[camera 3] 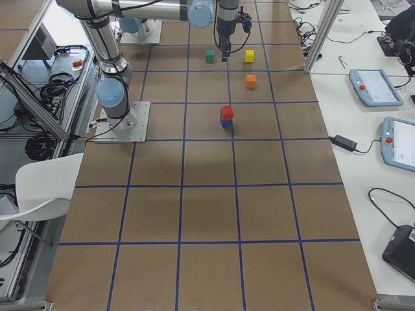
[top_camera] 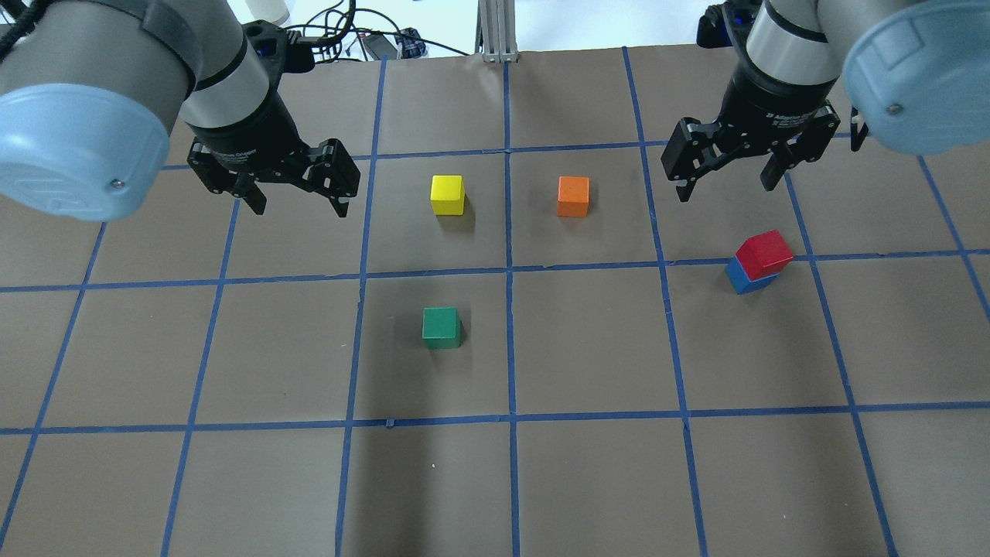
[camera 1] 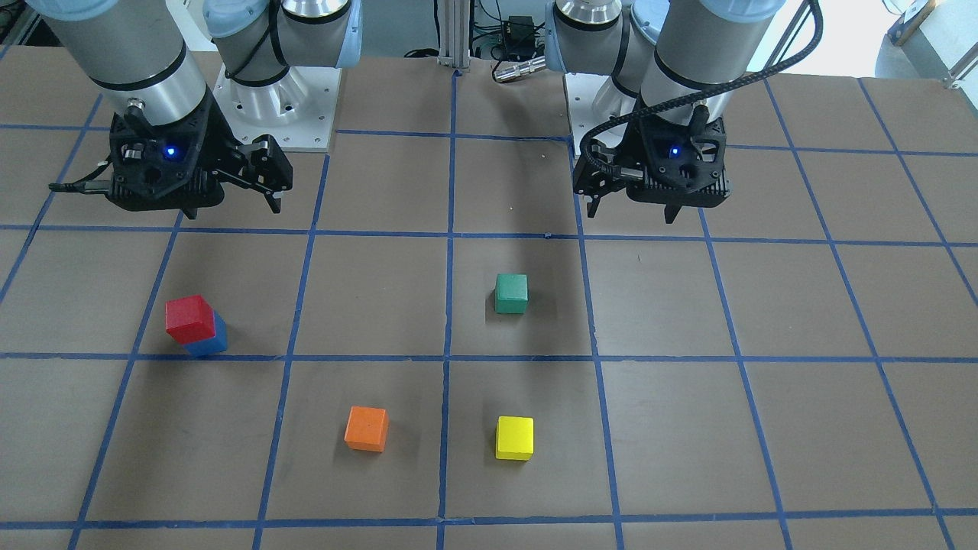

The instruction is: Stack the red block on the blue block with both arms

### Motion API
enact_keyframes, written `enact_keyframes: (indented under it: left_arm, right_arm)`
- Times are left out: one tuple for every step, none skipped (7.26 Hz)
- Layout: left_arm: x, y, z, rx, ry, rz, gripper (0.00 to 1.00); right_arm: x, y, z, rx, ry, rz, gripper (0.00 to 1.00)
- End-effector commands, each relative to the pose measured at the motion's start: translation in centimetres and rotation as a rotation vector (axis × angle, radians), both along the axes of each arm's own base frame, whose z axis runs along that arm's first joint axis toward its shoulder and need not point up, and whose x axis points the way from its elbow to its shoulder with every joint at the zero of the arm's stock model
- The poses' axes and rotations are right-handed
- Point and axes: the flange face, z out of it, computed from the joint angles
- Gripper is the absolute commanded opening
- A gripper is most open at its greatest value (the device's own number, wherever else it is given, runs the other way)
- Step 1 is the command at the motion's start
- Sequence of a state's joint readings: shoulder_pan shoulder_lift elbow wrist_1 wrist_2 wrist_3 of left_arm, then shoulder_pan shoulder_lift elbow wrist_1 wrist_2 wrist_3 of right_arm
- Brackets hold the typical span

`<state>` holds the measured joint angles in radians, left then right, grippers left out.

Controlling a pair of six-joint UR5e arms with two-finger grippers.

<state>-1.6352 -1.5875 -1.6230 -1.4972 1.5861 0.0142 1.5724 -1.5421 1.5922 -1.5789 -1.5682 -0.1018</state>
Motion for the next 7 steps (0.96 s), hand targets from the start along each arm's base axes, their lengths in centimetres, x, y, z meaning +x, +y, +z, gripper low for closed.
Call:
enact_keyframes:
  left_arm:
    - [0.01,-0.01,-0.01,0.000,-0.002,-0.001,1.00]
    - [0.01,-0.02,0.01,-0.001,-0.001,0.000,1.00]
    - [0.00,-0.02,0.01,-0.001,0.000,0.000,1.00]
    - [0.01,-0.02,0.01,-0.001,-0.001,-0.001,1.00]
    - [0.00,-0.02,0.01,-0.001,0.000,-0.001,1.00]
    - [0.00,-0.01,-0.01,0.000,0.000,0.000,1.00]
    - [0.02,0.04,0.07,-0.001,-0.001,-0.001,1.00]
  right_arm:
    - [-0.36,-0.04,0.33,-0.005,0.006,-0.006,1.00]
    - [-0.15,0.50,0.73,-0.014,0.007,-0.002,1.00]
    - [-0.15,0.49,0.75,-0.016,0.007,-0.002,1.00]
    - [-0.23,0.53,0.81,-0.016,0.007,-0.003,1.00]
    - [-0.32,0.56,0.89,-0.018,0.009,-0.005,1.00]
    - [-0.32,0.51,0.81,-0.016,0.009,-0.003,1.00]
    - [-0.26,0.42,0.92,-0.027,0.010,-0.002,1.00]
